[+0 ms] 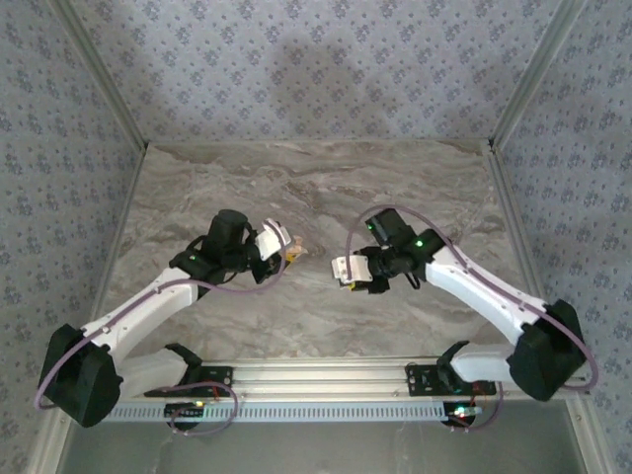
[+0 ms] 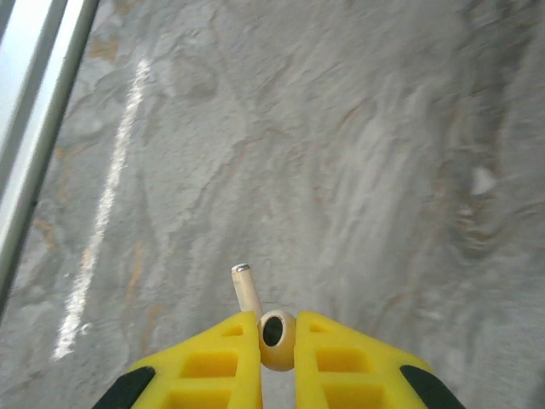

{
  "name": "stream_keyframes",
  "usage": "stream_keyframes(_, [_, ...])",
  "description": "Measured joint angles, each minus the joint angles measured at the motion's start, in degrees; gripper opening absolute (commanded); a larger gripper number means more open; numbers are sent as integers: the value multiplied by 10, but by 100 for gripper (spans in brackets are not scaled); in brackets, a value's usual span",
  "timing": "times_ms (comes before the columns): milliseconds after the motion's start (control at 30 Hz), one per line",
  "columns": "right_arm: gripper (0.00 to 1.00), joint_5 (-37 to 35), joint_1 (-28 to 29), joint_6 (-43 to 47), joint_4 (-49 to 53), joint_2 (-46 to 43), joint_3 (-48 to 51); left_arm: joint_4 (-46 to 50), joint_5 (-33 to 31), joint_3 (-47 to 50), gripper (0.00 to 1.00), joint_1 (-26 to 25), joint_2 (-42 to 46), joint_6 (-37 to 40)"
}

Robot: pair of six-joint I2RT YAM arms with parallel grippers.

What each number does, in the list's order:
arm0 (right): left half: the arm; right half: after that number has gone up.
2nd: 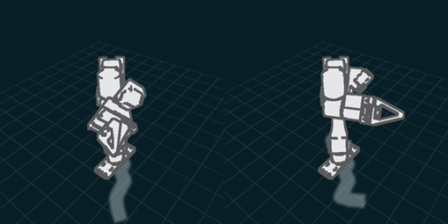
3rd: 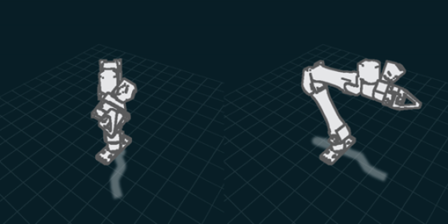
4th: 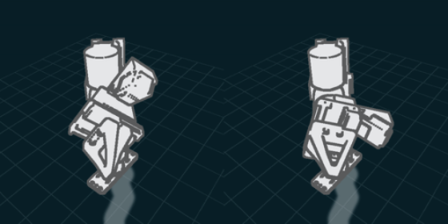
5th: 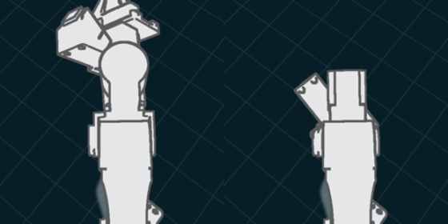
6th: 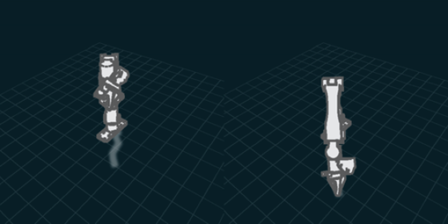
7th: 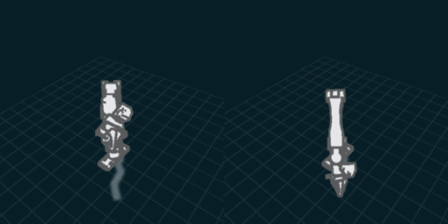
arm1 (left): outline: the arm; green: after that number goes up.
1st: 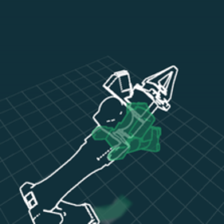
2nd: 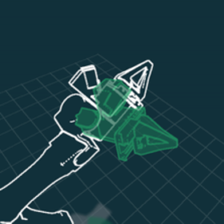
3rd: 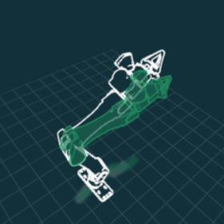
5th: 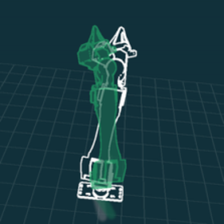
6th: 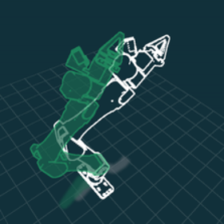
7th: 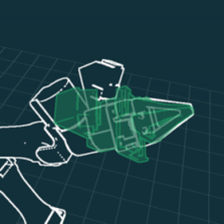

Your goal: Insert the wireless bluetooth earbuds into the charging case

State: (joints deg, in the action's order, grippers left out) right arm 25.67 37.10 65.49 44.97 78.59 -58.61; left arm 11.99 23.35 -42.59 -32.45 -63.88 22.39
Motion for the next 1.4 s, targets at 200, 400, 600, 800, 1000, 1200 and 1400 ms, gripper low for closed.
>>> stream_keyframes(200, [15, 1, 1, 43, 72, 101, -47, 2, -1, 1, 19, 2, 9, 0])
stream_keyframes(400, [15, -23, 3, 75, 126, 187, -85, 4, -1, 1, 19, 2, 9, 0])
stream_keyframes(600, [15, -60, 8, 94, 142, 237, -109, 11, -3, 1, 19, 2, 9, 0])
stream_keyframes(800, [18, -86, 24, 99, 144, 271, -111, 15, -3, 1, 19, 2, 9, 0])
stream_keyframes(1000, [28, -90, 27, 99, 144, 294, -117, 15, -3, 1, 18, 2, 9, 0])
stream_keyframes(1200, [39, -89, 26, 89, 141, 295, -123, 16, -5, 1, 19, 6, 9, 0])
stream_keyframes(1400, [45, -62, 16, 35, 137, 274, -130, 16, -7, 1, 19, 7, 9, 0])
